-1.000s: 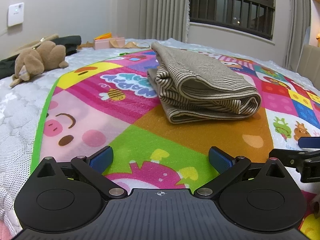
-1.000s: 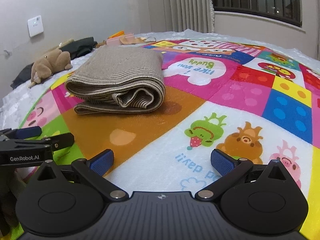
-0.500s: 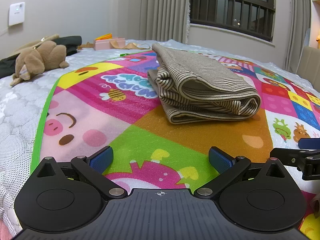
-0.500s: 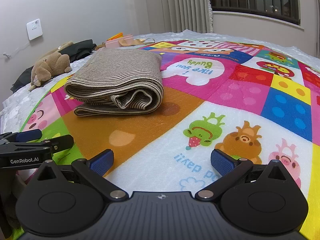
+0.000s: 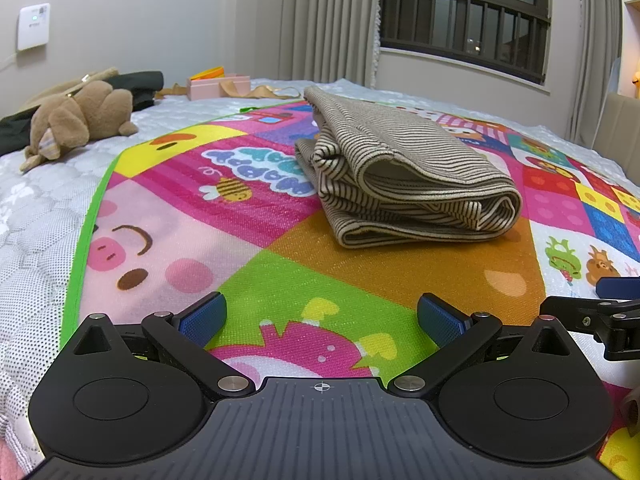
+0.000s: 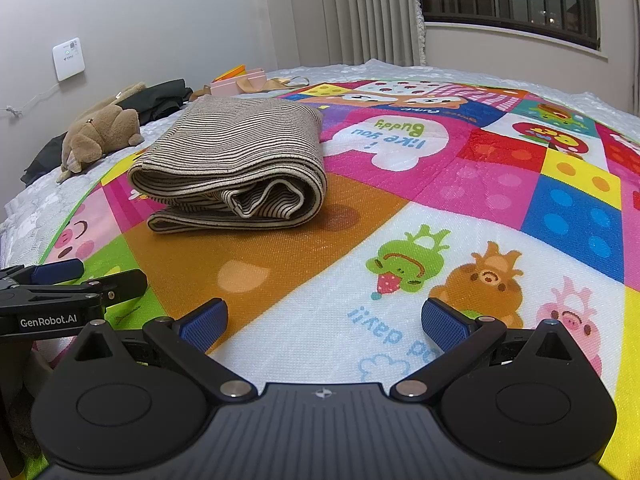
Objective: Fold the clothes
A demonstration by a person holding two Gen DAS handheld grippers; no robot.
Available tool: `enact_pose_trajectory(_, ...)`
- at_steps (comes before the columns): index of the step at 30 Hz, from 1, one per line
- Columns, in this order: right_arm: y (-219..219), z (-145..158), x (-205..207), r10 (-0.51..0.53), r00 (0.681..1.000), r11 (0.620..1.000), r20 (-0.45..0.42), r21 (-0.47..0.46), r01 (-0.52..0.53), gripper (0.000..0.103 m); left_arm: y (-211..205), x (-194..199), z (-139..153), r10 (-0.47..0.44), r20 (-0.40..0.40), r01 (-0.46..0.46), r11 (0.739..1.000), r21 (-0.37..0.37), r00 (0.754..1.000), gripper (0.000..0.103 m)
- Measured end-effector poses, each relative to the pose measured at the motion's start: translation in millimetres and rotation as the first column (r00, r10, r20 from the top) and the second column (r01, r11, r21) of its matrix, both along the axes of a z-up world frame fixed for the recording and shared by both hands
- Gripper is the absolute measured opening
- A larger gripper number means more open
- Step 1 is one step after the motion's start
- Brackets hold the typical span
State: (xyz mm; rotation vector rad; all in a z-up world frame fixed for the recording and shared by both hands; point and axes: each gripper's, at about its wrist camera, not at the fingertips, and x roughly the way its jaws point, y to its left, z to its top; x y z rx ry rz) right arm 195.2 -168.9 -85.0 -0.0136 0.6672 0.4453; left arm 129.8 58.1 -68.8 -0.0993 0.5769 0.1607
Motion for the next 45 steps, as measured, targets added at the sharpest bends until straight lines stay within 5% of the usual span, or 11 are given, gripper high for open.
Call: enact_pose_trajectory(45, -4.1, 0.1, -0.9, -0.016, 1.000, 0.999, 0.000, 0.028, 0.016, 0.103, -0.6, -0.1, -0.4, 0.002, -0.001, -0.002, 1.000, 0.009, 1.000, 0.103)
